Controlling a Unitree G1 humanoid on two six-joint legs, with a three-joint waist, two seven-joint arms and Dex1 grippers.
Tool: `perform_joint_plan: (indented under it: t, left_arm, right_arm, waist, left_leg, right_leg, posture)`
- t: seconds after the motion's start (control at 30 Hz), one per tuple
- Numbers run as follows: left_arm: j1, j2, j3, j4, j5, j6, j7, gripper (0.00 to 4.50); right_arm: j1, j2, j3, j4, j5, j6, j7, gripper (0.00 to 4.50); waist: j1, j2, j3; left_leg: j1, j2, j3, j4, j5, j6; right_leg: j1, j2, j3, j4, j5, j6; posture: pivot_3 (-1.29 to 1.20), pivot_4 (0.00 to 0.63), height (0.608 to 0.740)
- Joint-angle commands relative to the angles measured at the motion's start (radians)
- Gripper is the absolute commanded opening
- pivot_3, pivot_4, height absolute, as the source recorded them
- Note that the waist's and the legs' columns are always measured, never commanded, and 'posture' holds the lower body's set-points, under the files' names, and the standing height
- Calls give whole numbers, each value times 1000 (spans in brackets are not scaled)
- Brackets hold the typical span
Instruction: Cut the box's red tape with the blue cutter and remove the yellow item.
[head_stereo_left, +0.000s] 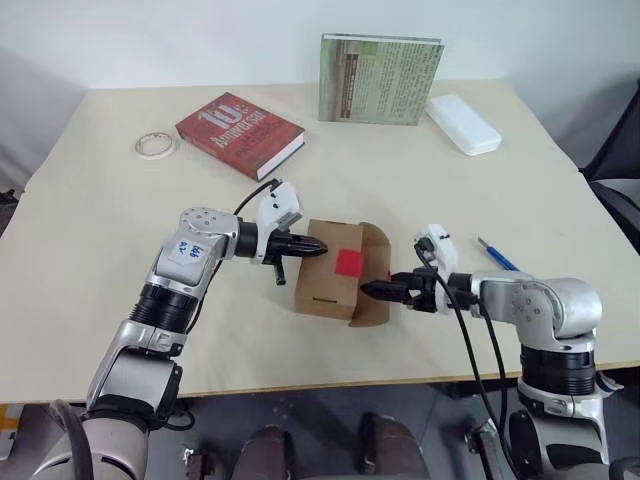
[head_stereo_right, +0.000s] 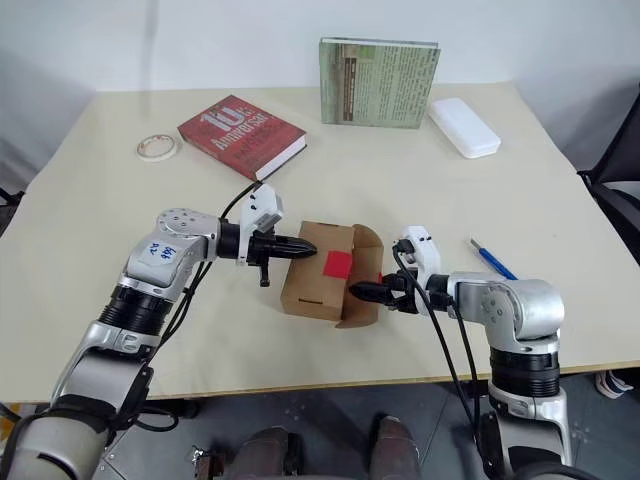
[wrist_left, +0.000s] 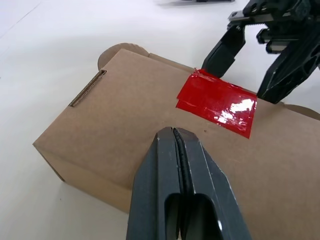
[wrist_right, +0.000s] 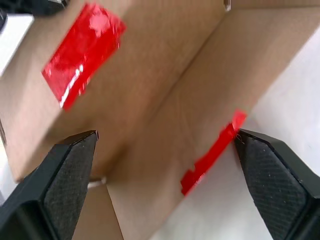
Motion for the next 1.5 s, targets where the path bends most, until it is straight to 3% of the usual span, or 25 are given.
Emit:
perform_joint_plan:
  t: [0.03,0.2,0.3,0.67,0.83,0.93,1.07,1.17,1.27,1.5]
  left_arm:
    - [29,-16,-25,-16,10,35,17,0]
    - [34,-24,-26,-40,7,55,26,0]
    - [36,-24,-23,-41,7,57,29,0]
    - [34,-5,-10,-18,15,38,37,0]
    - [33,-2,-7,0,21,18,40,0]
    - [27,-7,-5,17,22,6,43,0]
    - [23,-16,-6,30,25,-7,47,0]
    - [21,-19,-6,35,24,-14,48,0]
    - [16,-20,-7,41,24,-18,49,0]
    - [9,-16,-5,50,25,-22,52,0]
  right_arm:
    - [-40,56,31,85,9,-13,-33,4458]
    - [-71,78,48,148,12,12,-51,4458]
    - [-82,79,40,202,4,29,-75,3876]
    - [-113,115,-86,190,34,91,-175,29]
    - [-123,124,-154,70,126,197,-183,29]
    - [-82,108,-123,21,192,198,-171,29]
    - [-51,124,-84,14,161,167,-194,29]
    - [-53,137,-67,39,135,131,-212,592]
    - [-71,154,-82,63,139,149,-219,1543]
    - [-81,165,-107,80,152,185,-217,1543]
  waist:
    - [-5,-1,-1]
    - [-29,-1,-2]
    - [-30,-1,-2]
    - [-28,-1,-2]
    - [-23,-1,-2]
    - [-21,-1,-2]
    - [-22,-1,-2]
    - [-24,-1,-2]
    - [-24,-1,-2]
    - [-23,-1,-2]
  left_leg:
    - [0,0,0,0,0,0]
    - [2,1,0,0,1,0]
    - [2,2,0,0,1,-1]
    - [2,2,1,-1,1,-1]
    - [0,2,0,-1,0,-1]
    - [-1,2,0,-2,0,-1]
    - [-1,2,1,-4,-1,-2]
    - [0,2,1,-4,-1,-2]
    - [0,2,1,-4,-1,-2]
    - [0,2,1,-4,-1,-2]
  right_leg:
    - [0,0,0,0,0,0]
    - [0,0,1,3,0,-1]
    - [0,1,1,3,0,-1]
    - [-1,1,1,3,0,-1]
    - [-2,1,1,3,0,-1]
    - [-3,1,0,1,0,-1]
    - [-3,1,0,0,0,-1]
    - [-2,1,0,0,0,-1]
    - [-2,2,0,0,0,-1]
    - [-2,2,0,0,0,-1]
  posture:
    - [0,150,740]
    - [0,150,740]
    - [0,150,740]
    - [0,150,740]
    - [0,150,740]
    - [0,150,740]
    - [0,150,740]
    - [0,150,740]
    - [0,150,740]
    - [0,150,740]
